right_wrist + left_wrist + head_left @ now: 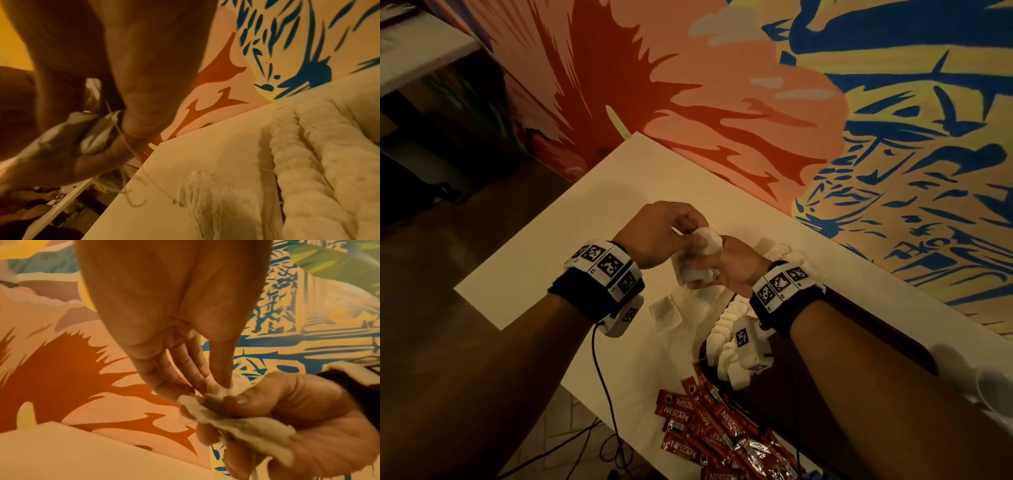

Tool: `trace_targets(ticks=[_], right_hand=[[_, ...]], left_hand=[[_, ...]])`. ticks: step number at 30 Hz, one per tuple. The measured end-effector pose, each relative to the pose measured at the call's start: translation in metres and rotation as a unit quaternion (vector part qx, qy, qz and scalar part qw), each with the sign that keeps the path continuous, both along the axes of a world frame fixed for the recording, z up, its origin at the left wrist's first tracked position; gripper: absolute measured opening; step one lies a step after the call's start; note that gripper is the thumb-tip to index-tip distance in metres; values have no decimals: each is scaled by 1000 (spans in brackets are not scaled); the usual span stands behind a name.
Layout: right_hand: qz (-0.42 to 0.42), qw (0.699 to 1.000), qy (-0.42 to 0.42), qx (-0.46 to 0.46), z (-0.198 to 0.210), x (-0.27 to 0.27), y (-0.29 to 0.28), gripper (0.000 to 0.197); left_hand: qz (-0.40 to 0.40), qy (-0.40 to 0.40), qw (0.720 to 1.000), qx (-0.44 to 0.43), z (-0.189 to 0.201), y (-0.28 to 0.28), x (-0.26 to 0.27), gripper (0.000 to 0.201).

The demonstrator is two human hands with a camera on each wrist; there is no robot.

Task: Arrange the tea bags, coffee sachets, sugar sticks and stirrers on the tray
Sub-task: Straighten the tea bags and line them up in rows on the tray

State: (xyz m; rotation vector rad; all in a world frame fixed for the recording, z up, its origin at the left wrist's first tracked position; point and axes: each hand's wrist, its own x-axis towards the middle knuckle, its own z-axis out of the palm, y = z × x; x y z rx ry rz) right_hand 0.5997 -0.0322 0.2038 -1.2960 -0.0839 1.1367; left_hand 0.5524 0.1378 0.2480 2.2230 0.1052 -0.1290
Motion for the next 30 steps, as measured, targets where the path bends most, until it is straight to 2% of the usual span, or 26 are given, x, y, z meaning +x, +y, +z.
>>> trace_targets(ticks=[3, 6, 9, 12, 14, 17, 21, 26, 27, 30], right_hand=[[-74, 996, -39, -43, 2, 6, -2, 42], [-137, 988, -49, -52, 6, 13, -13, 28], [-180, 982, -39, -38, 7, 15, -28, 28], [-203, 979, -28, -21, 9, 13, -41, 32], [-216, 976, -18, -12, 9, 9, -49, 39], [-234, 972, -2, 7, 7, -1, -63, 28], [-249, 968, 7, 30, 9, -21, -81, 13], [-299, 954, 34, 6, 15, -39, -103, 22], [-306, 951, 34, 0, 15, -43, -108, 24], [-321, 946, 32, -16, 19, -54, -121, 28]], left_hand=[[75, -42, 995, -46, -16, 3, 2, 19], [137, -33, 990, -16, -39, -2, 1, 11], [72, 75, 992, 70, -72, -18, -3, 16], [20, 204, 969, 138, -105, -36, -4, 32], [2, 243, 957, 160, -122, -47, -2, 47], [-16, 242, 952, 185, -140, -61, 3, 63], [-58, 211, 946, 240, -150, -71, 11, 68], [-98, 173, 939, 281, -149, -70, 16, 52], [-103, 169, 939, 282, -150, -68, 17, 55], [-127, 170, 939, 270, -153, -65, 20, 80]])
